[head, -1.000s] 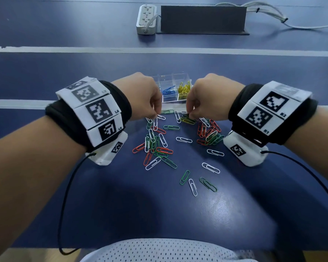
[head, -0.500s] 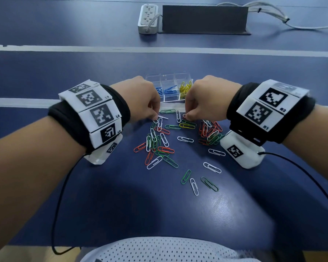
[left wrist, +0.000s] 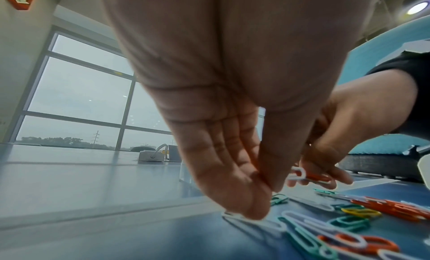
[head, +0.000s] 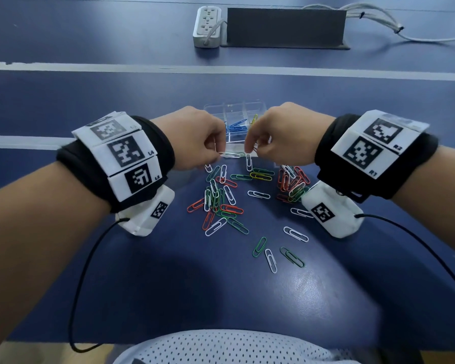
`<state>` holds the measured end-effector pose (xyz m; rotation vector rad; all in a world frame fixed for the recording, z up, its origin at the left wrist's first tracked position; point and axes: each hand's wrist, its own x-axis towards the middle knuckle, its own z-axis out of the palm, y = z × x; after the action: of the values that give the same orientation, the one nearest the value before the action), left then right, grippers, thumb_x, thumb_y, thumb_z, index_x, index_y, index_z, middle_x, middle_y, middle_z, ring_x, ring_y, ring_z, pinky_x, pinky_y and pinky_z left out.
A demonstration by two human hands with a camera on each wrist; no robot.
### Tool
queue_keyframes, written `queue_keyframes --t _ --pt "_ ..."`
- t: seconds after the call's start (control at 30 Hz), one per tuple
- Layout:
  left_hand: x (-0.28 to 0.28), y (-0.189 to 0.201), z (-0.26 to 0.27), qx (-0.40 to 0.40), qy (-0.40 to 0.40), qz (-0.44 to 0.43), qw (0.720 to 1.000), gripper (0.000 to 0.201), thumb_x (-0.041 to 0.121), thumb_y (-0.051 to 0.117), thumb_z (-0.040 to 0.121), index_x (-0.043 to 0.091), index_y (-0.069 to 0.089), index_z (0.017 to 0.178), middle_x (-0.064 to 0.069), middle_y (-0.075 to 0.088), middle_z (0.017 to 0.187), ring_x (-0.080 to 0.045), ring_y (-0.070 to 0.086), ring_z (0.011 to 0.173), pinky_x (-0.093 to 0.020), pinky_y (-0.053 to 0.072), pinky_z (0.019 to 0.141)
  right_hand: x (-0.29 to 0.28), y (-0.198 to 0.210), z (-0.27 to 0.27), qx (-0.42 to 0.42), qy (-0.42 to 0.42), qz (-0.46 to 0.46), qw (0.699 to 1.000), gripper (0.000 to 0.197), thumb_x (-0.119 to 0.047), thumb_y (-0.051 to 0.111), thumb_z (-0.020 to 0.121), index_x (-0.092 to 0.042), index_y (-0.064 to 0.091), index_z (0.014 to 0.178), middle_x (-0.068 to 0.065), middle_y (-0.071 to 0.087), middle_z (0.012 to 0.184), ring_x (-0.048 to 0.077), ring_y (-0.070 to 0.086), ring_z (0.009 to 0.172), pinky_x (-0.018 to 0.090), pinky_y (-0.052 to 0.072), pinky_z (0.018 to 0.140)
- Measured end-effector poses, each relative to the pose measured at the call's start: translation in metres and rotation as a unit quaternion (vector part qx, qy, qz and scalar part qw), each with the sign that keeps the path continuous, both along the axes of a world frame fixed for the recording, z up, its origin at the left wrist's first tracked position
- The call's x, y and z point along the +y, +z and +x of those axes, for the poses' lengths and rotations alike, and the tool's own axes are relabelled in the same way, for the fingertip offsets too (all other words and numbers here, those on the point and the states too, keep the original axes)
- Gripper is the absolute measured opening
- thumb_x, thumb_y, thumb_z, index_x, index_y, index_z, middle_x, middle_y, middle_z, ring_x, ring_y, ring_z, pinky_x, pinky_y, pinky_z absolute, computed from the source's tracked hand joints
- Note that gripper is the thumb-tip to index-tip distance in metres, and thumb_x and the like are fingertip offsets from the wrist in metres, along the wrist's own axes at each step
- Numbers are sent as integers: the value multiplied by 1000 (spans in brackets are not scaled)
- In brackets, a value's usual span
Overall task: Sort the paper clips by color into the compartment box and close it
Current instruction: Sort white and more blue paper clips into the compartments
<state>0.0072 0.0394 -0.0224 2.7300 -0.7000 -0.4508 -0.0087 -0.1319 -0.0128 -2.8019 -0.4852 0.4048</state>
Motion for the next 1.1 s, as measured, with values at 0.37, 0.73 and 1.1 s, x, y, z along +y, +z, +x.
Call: queue_keyframes --t 0.37,0.73,1.1 --pt "-3 6 -10 -6 1 -52 999 23 21 54 63 13 37 49 -11 48 57 -21 39 53 -29 35 54 4 2 -8 5 24 -25 999 13 -38 72 70 -25 72 73 -9 64 67 14 58 71 26 50 71" --pt "-5 2 -6 -19 65 -123 990 31 -2 45 61 13 23 46 -20 39 46 -26 53 39 -23 36 46 6 -1 -9 -20 67 -77 995 15 -24 63 77 -17 76 81 -8 53 58 16 52 66 20 41 67" --pt "-9 2 -4 -30 91 -67 993 23 11 44 81 19 36 60 2 44 56 -15 42 50 -25 39 52 -3 10 40 -78 -111 7 991 21 -32 72 78 -15 76 88 -3 60 64 19 59 72 24 42 67"
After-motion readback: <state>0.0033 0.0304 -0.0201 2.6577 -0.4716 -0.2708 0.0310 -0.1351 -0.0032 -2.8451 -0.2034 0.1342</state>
